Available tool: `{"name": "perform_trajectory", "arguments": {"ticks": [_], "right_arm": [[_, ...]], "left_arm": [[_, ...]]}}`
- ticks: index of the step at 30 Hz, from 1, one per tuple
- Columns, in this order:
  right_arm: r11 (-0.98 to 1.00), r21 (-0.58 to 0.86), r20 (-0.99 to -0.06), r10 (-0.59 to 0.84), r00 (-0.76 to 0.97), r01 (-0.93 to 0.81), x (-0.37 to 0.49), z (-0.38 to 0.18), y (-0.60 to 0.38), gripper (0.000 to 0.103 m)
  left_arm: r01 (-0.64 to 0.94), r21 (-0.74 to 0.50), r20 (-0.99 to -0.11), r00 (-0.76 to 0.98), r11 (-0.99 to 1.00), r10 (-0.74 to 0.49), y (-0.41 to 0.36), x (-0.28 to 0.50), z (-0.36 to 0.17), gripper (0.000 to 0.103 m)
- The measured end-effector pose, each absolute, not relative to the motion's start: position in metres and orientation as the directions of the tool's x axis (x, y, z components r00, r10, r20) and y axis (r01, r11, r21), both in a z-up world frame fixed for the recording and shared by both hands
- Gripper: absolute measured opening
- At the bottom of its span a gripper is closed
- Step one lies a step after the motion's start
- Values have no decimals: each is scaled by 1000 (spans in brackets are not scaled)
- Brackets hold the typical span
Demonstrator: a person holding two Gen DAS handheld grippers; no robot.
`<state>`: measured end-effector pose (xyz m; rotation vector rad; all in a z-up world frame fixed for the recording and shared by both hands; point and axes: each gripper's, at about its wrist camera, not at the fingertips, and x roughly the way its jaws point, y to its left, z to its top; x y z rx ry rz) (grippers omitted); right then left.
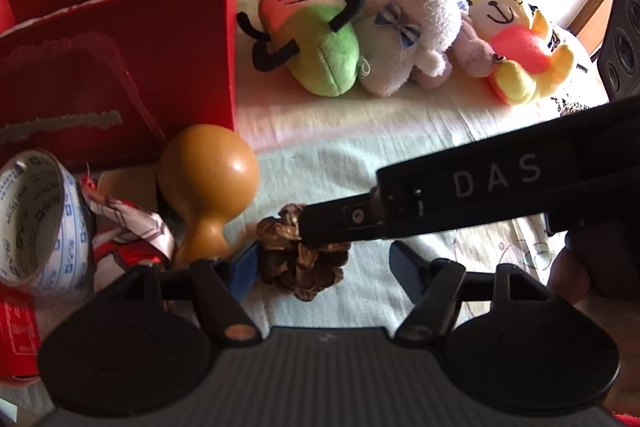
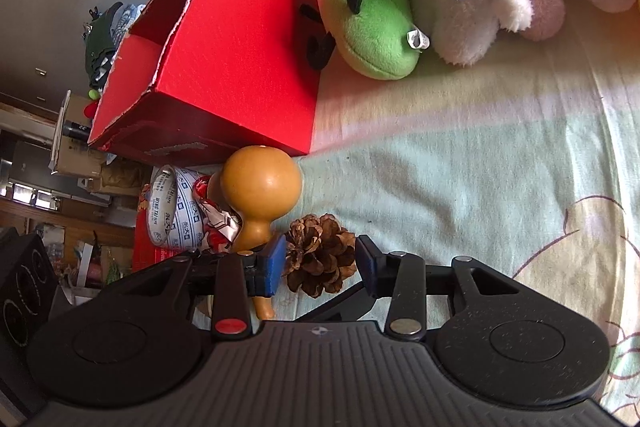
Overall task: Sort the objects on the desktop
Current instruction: 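Close the right gripper on the brown pine cone, then carry the pine cone with the right gripper into the red box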
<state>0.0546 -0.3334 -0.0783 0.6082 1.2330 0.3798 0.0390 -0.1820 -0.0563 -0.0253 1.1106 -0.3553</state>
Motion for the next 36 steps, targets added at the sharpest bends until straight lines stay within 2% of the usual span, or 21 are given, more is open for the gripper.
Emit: {"name": "perform_trajectory", "arguments": {"ticks": [6,9,11,17,24,31,36], "right_arm": [[791,611,-763,590,266,-2,62,-78,-338,44],[809,588,-778,573,258,-25,63,-75,-340,44],[822,569,-788,556,264,-33,61,-73,-345,43],[826,563,-785,539,305,-11,53,-61,-369,43],[826,563,-741,508,438,-6,47,-11,-388,43],[832,550,-666,489,563,-72,63,48,-371,43],[834,540,-637,492,593,-112,97,76,-341,43]], "left_arm": [[231,-153,-874,421,961,-241,-191,39,-57,66],[225,-151,-877,419,963,-235,-193,41,-58,59],[228,-153,-879,414,962,-238,-196,42,-58,49],[285,-182,-867,405,941,-291,-216,40,-50,49],[377,-192,-792,486,906,-370,-229,44,-2,49],[456,-147,-698,581,878,-418,-208,62,62,48],[480,-128,-654,617,868,-438,-167,90,96,48]]}}
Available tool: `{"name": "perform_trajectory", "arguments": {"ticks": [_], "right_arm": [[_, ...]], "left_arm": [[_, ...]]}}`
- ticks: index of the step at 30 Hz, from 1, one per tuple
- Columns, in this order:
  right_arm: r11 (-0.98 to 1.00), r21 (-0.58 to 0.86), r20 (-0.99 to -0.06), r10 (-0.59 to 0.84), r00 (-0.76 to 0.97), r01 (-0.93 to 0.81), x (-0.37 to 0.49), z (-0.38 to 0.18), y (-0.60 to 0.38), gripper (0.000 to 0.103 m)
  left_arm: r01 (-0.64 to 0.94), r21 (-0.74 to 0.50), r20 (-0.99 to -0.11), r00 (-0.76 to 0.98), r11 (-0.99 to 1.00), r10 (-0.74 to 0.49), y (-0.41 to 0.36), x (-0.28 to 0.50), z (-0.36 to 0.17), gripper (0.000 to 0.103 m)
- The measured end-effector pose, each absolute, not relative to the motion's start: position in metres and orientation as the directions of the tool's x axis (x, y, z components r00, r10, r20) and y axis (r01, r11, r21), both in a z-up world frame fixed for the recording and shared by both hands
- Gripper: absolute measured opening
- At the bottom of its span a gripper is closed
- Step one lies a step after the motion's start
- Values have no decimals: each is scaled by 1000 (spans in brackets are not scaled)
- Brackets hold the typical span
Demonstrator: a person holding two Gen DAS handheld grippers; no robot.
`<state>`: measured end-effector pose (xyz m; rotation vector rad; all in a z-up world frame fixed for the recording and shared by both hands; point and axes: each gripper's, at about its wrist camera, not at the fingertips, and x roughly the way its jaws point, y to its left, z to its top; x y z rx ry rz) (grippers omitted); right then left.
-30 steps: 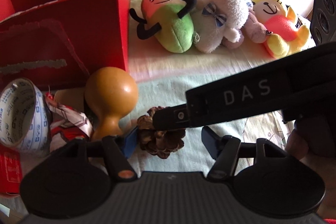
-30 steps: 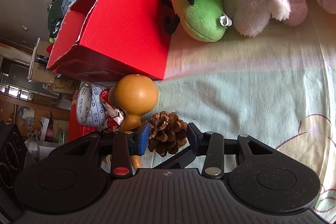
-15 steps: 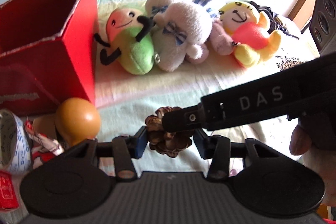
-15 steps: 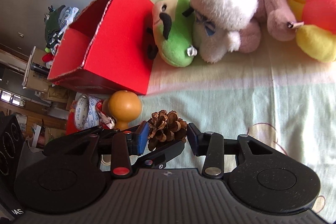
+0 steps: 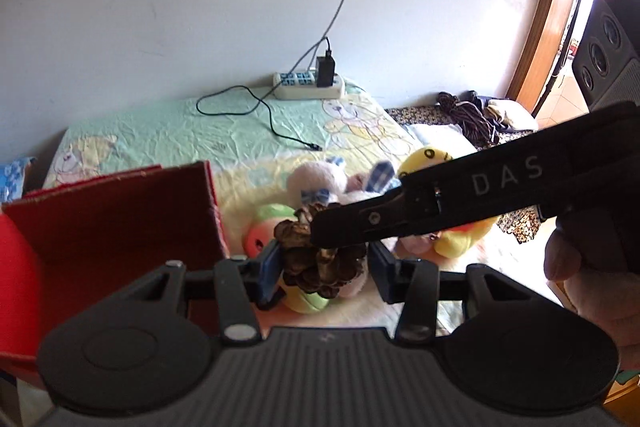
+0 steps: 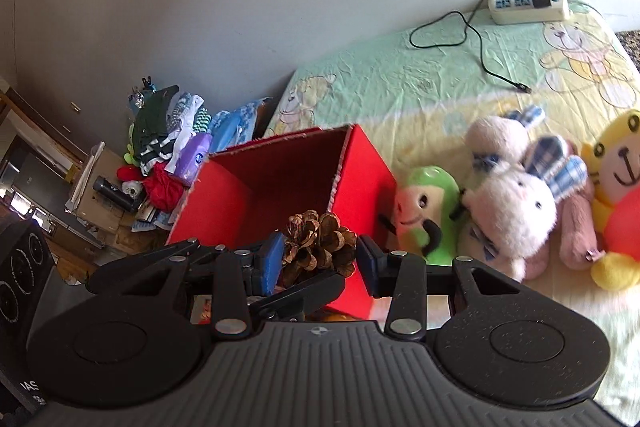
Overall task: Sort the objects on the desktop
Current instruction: 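Carry the pine cone with the right gripper into the red box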
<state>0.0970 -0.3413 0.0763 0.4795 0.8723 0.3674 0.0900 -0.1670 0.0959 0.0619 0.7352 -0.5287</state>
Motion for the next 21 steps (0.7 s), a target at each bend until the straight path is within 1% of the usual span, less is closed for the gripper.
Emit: {"name": "perform_trajectory", "arguments": {"ticks": [4,8,12,15,21], "right_arm": [[839,527,-642,498,583,-135,132,81,-304,43],[833,541,-670,512,538,-118,173,66,-264,43],[824,564,-714,524,465,-62,213,33,-229,43],[816,578,-749,531,397,-1,240,3,-208,43],[779,615,-772,563,294,124,273,-43,-185,43]], "left_arm": [[482,-99,-660,623,871,-420,-126,120,103,48],[470,-82,-697,603,879,-388,-81,154,89,48],[451,-106,-758,540,886,-366,-40,194,59,48],[426,-146,-815,459,893,-353,-17,223,28,48],[375,-159,-901,323,913,-290,7,264,-17,48]]}}
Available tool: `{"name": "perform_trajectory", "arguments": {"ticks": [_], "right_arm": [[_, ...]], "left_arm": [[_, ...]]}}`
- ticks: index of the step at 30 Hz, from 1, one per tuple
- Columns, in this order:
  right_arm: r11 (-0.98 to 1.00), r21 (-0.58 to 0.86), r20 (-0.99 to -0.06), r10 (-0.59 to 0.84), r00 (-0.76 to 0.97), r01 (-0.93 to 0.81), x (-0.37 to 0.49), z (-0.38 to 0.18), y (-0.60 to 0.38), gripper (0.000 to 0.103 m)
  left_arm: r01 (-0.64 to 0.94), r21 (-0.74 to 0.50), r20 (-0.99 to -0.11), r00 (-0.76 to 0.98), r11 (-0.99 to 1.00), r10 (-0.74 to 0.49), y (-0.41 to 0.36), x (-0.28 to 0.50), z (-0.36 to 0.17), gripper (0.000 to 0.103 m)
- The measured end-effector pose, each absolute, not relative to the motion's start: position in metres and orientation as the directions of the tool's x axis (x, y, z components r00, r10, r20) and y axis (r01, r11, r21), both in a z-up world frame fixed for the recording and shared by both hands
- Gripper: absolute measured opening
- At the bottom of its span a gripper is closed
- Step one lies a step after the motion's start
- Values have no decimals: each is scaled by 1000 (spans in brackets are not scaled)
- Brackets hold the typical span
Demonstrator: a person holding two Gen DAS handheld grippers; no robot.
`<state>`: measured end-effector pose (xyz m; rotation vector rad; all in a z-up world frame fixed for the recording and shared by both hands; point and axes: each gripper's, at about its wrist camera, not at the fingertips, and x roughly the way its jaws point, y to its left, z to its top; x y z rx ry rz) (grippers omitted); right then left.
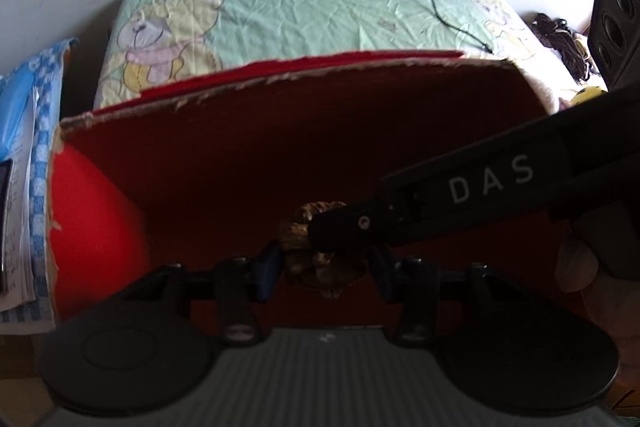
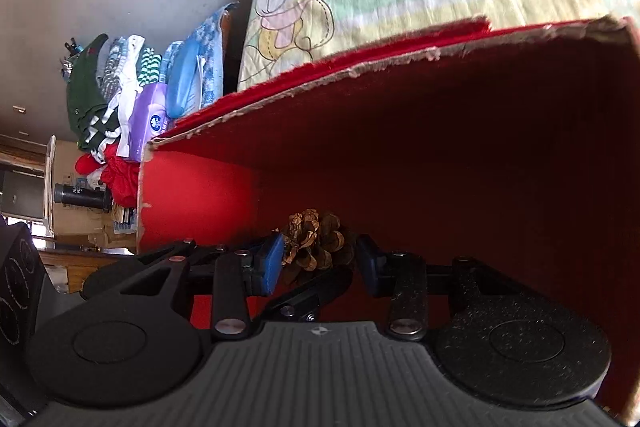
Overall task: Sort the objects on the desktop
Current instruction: 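Carry the pine cone with the right gripper into the red box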
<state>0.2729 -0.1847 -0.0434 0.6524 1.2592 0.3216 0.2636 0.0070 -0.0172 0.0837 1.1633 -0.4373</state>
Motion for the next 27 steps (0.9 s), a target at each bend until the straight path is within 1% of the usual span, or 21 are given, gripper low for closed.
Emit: {"name": "perform_trajectory", "arguments": {"ticks": [2,6,9,11,14,18,22,27], "right_arm": [[777,613,-778,561,284,144,279,-50,-180,43],[773,616,-779,568,265,154,286,-58,-175,43],[780,606,-789,565,240,158,289,-67,-171,43],[770,615,-785,577,227,168,289,-72,-171,43],[742,644,-764,613,203,186,290,-77,-169,43],[748,650,-760,640,115,134,287,-78,-150,43],[760,646,-762,647,7,68,284,-79,-128,45],[733,673,-728,680,-83,103,288,-91,-124,45]], "left_arm": [[335,-174,-921,276,926,-273,13,275,-25,46],[294,-164,-946,223,942,-234,17,284,-31,47],[301,-164,-951,206,939,-232,22,281,-30,49],[309,-174,-949,202,935,-243,28,277,-26,50],[327,-215,-933,210,920,-293,41,266,-13,52],[369,-258,-902,239,893,-359,55,251,8,52],[396,-256,-883,275,882,-380,61,241,24,53],[418,-217,-887,294,882,-357,62,238,26,54]]}}
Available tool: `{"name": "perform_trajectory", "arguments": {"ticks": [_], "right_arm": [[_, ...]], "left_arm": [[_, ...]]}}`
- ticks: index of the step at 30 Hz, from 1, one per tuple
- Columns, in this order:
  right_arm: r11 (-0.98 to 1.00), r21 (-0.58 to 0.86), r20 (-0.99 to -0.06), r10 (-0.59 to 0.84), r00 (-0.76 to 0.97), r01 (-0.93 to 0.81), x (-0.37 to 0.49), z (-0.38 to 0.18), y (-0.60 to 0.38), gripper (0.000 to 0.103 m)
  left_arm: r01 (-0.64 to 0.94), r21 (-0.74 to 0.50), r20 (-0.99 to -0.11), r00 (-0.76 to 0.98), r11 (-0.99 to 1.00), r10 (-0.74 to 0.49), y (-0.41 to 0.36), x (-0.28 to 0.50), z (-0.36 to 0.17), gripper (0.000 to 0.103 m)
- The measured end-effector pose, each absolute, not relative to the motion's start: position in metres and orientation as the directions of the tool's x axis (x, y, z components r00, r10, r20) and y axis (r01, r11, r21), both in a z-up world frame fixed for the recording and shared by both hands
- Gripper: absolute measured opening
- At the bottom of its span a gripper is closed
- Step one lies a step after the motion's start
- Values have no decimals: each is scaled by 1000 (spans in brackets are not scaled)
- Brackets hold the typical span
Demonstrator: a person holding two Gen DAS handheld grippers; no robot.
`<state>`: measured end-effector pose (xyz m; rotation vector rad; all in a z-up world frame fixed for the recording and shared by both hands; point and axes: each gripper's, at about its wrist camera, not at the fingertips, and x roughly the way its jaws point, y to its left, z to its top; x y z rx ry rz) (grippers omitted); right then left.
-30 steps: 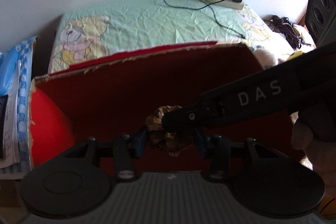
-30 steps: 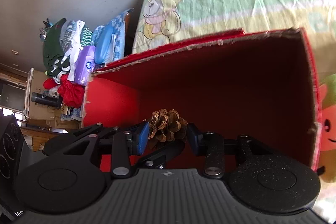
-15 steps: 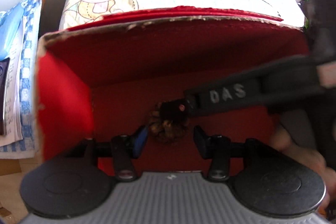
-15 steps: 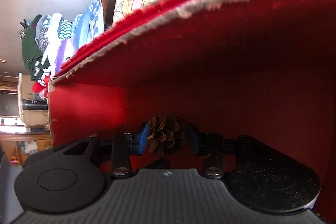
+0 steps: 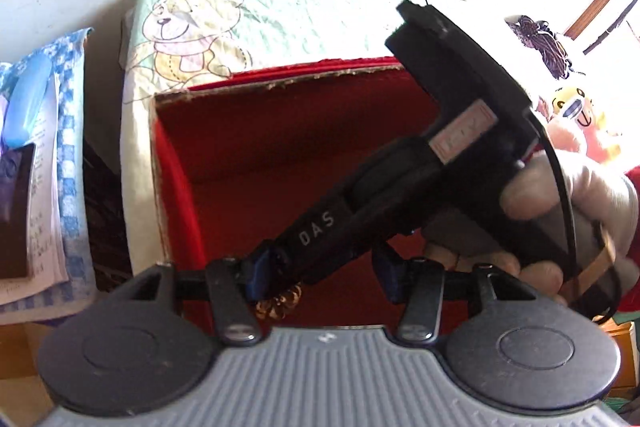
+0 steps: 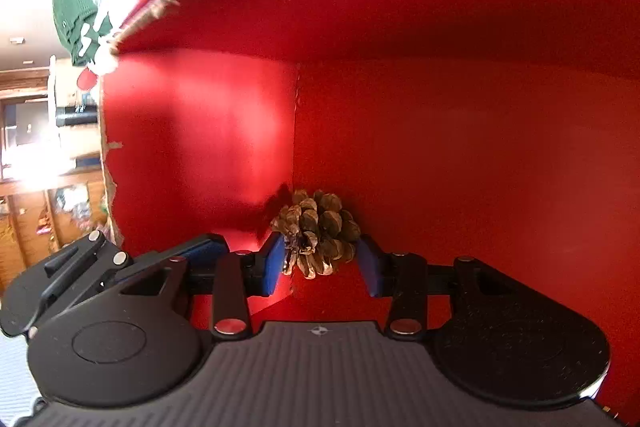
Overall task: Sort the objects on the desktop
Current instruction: 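Carry the pine cone with the right gripper into the red box, then open the right gripper to drop the pine cone inside the box, then lift the open right gripper out of the red box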
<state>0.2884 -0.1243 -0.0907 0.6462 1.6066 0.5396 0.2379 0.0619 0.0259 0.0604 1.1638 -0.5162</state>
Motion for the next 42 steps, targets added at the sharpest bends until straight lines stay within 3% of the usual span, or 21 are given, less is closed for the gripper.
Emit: {"name": "perform_trajectory", "arguments": {"ticks": [5,13,19,23,29,30,32,42], "right_arm": [[670,718,-655,742,-145,188,280,-108,-129,45],[710,689,-722,689,56,143,268,-79,-164,47],[796,598,-790,563,241,98,243,-59,-192,44],[841,533,-810,474,344,96,225,-54,-206,40],[850,510,-792,404,458,130,199,-53,-203,28],[848,513,-785,401,472,133,199,-52,-203,28],[845,517,-778,395,489,140,195,-55,-204,28],[838,510,-731,302,612,195,234,-33,-216,28]], "left_arm": [[435,-218,-882,296,874,-367,69,229,29,57],[448,-226,-874,299,865,-383,70,240,16,58],[451,-100,-883,371,887,-288,47,248,11,62],[484,-98,-889,350,870,-294,33,252,9,51],[506,-10,-918,337,863,-209,9,260,-16,50],[494,-12,-933,306,869,-187,9,265,-25,48],[460,-65,-962,207,886,-178,14,276,-40,33],[421,-66,-997,16,905,-80,16,292,-63,37]]}}
